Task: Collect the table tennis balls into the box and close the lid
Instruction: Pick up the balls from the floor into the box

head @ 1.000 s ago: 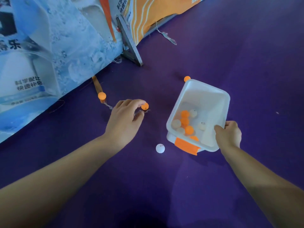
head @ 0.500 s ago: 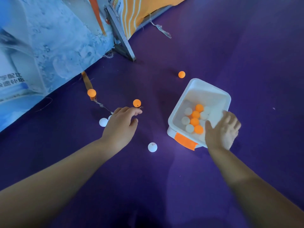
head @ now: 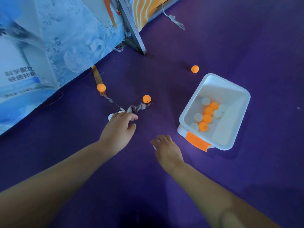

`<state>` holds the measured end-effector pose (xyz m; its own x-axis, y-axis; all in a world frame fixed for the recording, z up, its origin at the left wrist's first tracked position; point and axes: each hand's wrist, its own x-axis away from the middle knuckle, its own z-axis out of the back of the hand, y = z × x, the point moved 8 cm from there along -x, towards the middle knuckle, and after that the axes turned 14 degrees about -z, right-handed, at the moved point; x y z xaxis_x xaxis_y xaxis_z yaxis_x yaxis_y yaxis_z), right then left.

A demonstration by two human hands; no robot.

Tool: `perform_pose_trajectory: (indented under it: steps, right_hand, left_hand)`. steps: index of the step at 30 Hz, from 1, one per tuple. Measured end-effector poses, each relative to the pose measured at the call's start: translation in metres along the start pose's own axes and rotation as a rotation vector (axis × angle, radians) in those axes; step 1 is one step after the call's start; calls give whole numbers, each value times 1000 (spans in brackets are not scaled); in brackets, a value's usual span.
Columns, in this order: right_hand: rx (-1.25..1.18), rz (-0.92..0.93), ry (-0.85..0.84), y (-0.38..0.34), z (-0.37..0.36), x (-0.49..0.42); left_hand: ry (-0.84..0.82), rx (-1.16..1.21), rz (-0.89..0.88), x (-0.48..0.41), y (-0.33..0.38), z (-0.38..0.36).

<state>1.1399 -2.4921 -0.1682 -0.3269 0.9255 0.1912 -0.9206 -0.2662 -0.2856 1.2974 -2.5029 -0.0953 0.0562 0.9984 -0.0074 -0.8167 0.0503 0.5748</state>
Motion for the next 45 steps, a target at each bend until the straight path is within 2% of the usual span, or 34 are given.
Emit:
perform_pose_trajectory:
  steps: [3, 4, 6, 9, 11, 16, 20, 25, 29, 34, 39, 45]
  right_hand:
    - [-283, 119, 436, 2, 71, 10]
    - [-339, 86, 544, 12, 95, 13]
    - [-382, -58, 637, 45, 126, 10]
    - [-326, -312, 537, 90, 131, -7]
    - [-277, -382, 494, 103, 131, -14]
    - [-261, -334, 451, 92, 153, -40]
    - [-277, -268, 354, 66, 187, -64]
    - [-247, -226, 168, 24, 217, -96]
    - [-184, -205, 26, -9, 204, -125]
    - [-75, -269, -171, -22, 147, -167]
    - [-42, -265, -245, -13, 77, -199]
    - [78, -248, -285, -15, 17, -226]
  left_hand:
    - [-7, 5, -11, -2, 7, -1]
    - [-8, 6, -15, -3, 10, 0]
    - [-2, 20, -24, -4, 16, 1]
    - [33, 24, -51, -7, 24, 7]
    - [49, 9, -73, -11, 24, 13]
    - [49, -53, -99, -35, 23, 48]
    - [68, -141, -93, -56, 35, 112]
    - [-7, -256, -102, -70, 35, 183]
    - [17, -272, -58, -64, 21, 209]
    - [-26, -230, -20, -71, -28, 183]
    - [-197, -146, 84, -82, -103, 105]
    - [-227, -67, 188, -71, -152, 34]
